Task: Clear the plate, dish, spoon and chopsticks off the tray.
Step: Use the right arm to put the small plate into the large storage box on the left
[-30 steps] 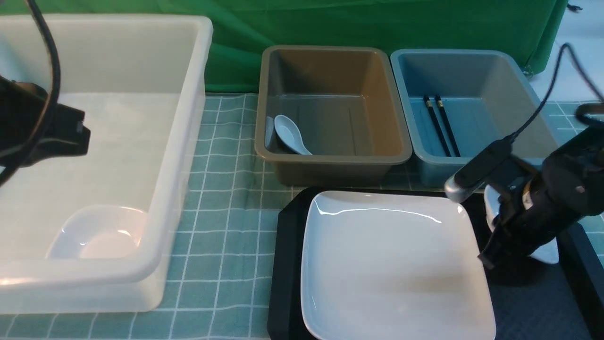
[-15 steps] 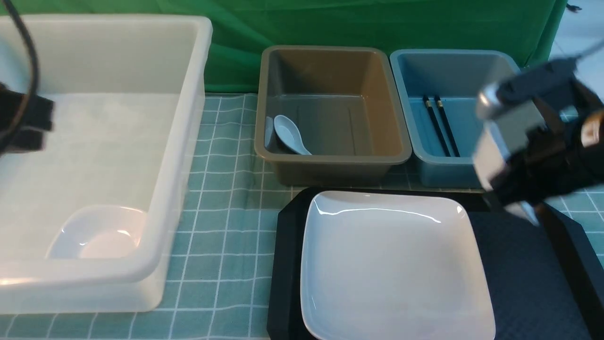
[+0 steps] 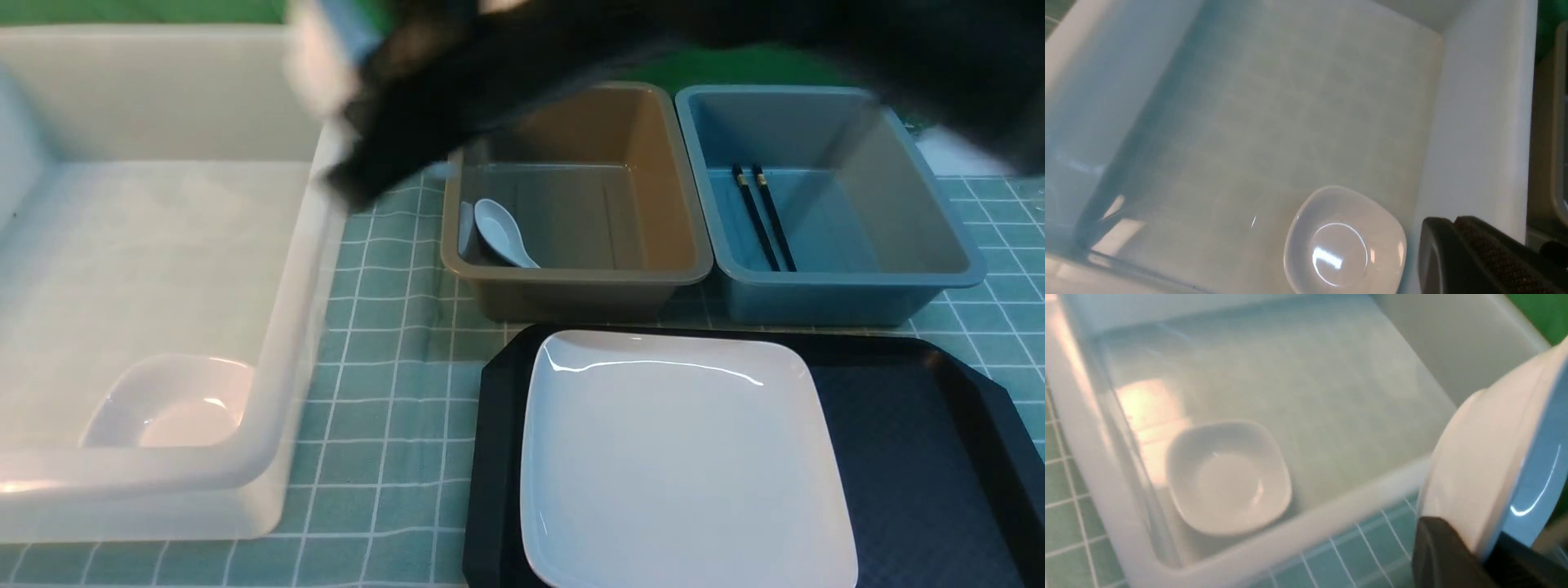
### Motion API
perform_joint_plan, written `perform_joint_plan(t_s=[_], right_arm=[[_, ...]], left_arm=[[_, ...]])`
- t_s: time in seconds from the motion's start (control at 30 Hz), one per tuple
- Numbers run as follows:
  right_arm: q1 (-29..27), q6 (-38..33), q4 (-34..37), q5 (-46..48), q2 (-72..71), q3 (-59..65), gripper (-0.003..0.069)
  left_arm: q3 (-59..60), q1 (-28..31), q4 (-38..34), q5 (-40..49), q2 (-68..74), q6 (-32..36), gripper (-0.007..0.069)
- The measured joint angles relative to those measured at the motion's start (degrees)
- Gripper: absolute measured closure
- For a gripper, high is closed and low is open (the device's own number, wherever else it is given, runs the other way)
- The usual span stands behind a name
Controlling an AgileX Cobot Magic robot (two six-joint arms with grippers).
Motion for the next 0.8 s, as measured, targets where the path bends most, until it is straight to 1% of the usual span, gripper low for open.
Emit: perform_joint_plan(t_s=[0.03, 0.1, 0.23, 0.47, 0.8], right_arm=[[0.3, -0.2, 0.0, 0.1, 0.6, -0.7, 0.0596], [3.3, -0.9, 0.3, 1.7, 7.5, -8.1, 0.0596], [6.1, -2.0, 0.4, 4.1, 17.0, -16.5, 0.0596], [7.7, -3.0, 0.5, 5.4, 24.8, -18.8, 0.0596], [8.1, -3.8, 0.4, 5.0, 28.4, -19.3, 0.0596]], left_arm=[[0.0, 0.0, -0.1, 0.0, -0.1, 0.0, 0.0613], [0.0, 0.1, -0.1, 0.0, -0.6, 0.3, 0.0613], [0.0, 0.2, -0.1, 0.0, -0.8, 0.5, 0.0613], [0.0, 0.2, 1.3, 0.0, -2.4, -0.5, 0.0613], [0.0, 0.2, 1.1, 0.4, -2.4, -0.7, 0.0613]])
